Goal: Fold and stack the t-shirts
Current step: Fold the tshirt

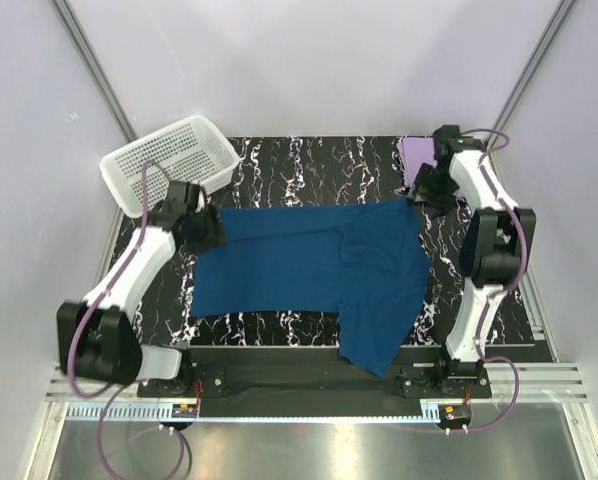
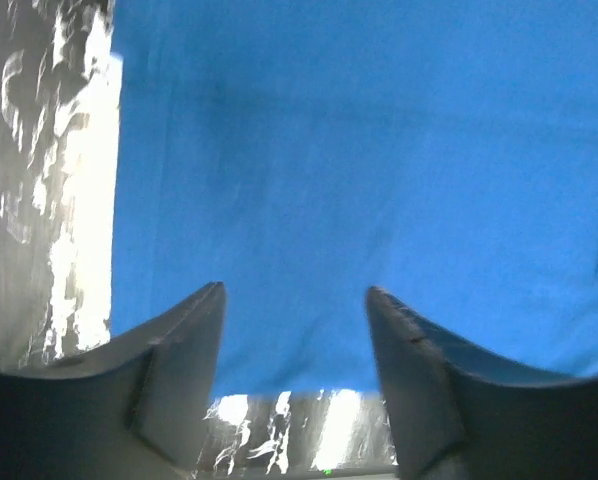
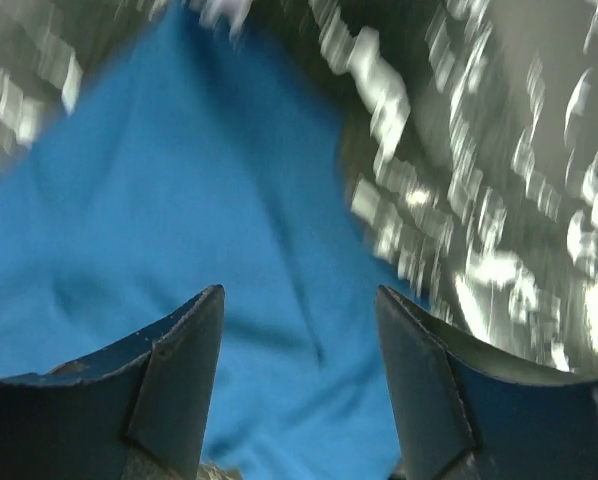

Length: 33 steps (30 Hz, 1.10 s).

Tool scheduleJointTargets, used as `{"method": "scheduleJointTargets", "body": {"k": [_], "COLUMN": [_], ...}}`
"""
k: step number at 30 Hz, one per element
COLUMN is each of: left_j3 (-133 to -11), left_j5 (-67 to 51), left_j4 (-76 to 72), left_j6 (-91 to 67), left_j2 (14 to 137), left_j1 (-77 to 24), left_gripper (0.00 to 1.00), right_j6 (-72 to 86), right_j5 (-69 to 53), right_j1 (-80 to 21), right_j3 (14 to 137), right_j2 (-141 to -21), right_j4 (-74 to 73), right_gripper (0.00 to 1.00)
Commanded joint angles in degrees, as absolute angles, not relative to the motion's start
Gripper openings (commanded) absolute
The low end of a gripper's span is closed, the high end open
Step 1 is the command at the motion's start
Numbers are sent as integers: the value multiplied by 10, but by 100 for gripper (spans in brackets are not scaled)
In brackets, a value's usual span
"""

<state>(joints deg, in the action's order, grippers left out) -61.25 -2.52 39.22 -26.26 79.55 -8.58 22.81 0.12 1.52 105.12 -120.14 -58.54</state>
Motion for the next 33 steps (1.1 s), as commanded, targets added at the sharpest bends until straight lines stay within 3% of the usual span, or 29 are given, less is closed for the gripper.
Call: {"method": "scheduleJointTargets", "body": {"k": [1, 5, 10, 16, 25, 29, 32, 33], "left_j3": [-536, -460, -406, -366, -315, -308, -324, -331], "left_j5": [-2, 37, 83, 74, 58, 54, 70, 76], "left_j4": [453, 478, 481, 469, 475, 455, 457, 459], "left_j6": [-288, -350, -438, -484, -547, -560, -547, -541], "left_j2": [731, 672, 628, 663, 672, 691, 697, 698], "left_j1": [-84, -83, -67, -20, -13, -11, -7, -3], "left_gripper": [58, 51, 57, 63, 62, 49, 30, 19], "right_j6": [208, 235, 277, 303, 301, 308, 308, 304], "right_j5": [30, 2, -71, -112, -102, -105, -122, -133], "right_j1": [-79, -217, -338, -369, -369, -369, -369, -369], "right_j3": [970, 867, 743, 627, 599, 577, 557, 548], "right_j2": [-1056, -942, -836, -739, -672, -669, -671, -673], "right_j4": [-648, -659, -658, -639, -674, -677, -672, -671], "right_gripper": [69, 65, 56, 55, 54, 53, 50, 49]}}
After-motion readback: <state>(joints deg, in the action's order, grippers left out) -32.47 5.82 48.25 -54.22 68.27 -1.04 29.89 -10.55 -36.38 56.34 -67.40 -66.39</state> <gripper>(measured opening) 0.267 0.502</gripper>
